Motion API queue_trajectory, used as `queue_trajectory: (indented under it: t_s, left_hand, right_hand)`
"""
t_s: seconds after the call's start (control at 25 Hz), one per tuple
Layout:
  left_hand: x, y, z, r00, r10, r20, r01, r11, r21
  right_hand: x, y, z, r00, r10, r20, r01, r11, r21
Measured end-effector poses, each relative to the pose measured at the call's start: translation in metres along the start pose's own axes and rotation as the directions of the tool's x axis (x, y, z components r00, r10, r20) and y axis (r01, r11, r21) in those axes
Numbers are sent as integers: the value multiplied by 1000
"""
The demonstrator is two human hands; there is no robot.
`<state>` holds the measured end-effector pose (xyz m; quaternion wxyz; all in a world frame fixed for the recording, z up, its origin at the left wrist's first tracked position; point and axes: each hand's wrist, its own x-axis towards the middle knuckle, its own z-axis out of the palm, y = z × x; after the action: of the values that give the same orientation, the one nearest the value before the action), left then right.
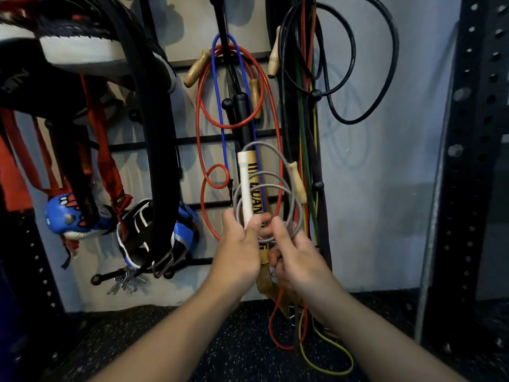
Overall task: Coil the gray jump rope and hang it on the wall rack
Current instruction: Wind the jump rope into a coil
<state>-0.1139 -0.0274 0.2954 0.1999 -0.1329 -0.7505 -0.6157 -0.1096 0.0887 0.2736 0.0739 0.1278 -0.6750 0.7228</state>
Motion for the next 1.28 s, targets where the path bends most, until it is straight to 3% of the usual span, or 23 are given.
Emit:
queue_trajectory:
  t_s: [0.16, 0.32, 0.56, 0.72, 0.8, 0.88, 0.96, 1.0, 1.04, 1.08, 1.12, 1.16, 1.2, 1.28]
  left_hand:
    - [-9, -5, 20, 986, -116, -117, 87, 969, -230]
    - [-16, -2, 25, 985, -137, -107, 108, 964, -242]
    - [-19, 4, 17, 967, -246, 68, 255, 936, -244]
    - [-19, 0, 0, 944, -289, 160, 324, 905, -276]
    - [-17, -1, -14, 946, -306, 107, 324, 883, -340]
    - [-12, 7, -34, 957, -284, -57, 243, 896, -371]
    - [-7, 19, -55, 953, -145, -265, 70, 960, -272]
    - [-5, 29, -63, 960, -15, -279, -28, 989, -147]
    - [-1, 39, -67, 972, 146, -187, -141, 989, 40]
    - [4, 49, -68, 967, 254, 19, -250, 936, 249]
    - [10, 61, -64, 931, 252, 262, -344, 844, 411]
    - [17, 70, -57, 875, 173, 452, -417, 744, 522]
    - [25, 77, -48, 828, 79, 556, -462, 659, 594]
    - [38, 87, -34, 794, -65, 605, -466, 576, 672]
  right_hand:
    - [3, 4, 6, 998, -8, -56, 2, 995, -105]
    - [0, 5, 8, 999, 47, -3, -46, 989, 140]
    - [-1, 5, -1, 999, 38, 15, -40, 988, 152]
    - [3, -7, -15, 1000, 7, 24, -8, 998, 57]
    - [5, -17, -22, 999, -34, 40, 37, 995, -90]
    - [8, -29, -31, 997, -69, 45, 78, 966, -245]
    - [12, -40, -41, 992, -111, 64, 127, 911, -393]
    - [13, -44, -45, 988, -125, 91, 154, 874, -461]
    - [14, -47, -46, 984, -133, 119, 176, 838, -517]
    - [15, -49, -46, 979, -141, 148, 200, 802, -562]
    - [16, -50, -45, 973, -151, 172, 226, 767, -601]
    - [16, -51, -44, 968, -164, 192, 250, 729, -637]
    - [17, -52, -44, 963, -175, 204, 267, 695, -667]
    - [16, -54, -48, 963, -183, 199, 270, 669, -692]
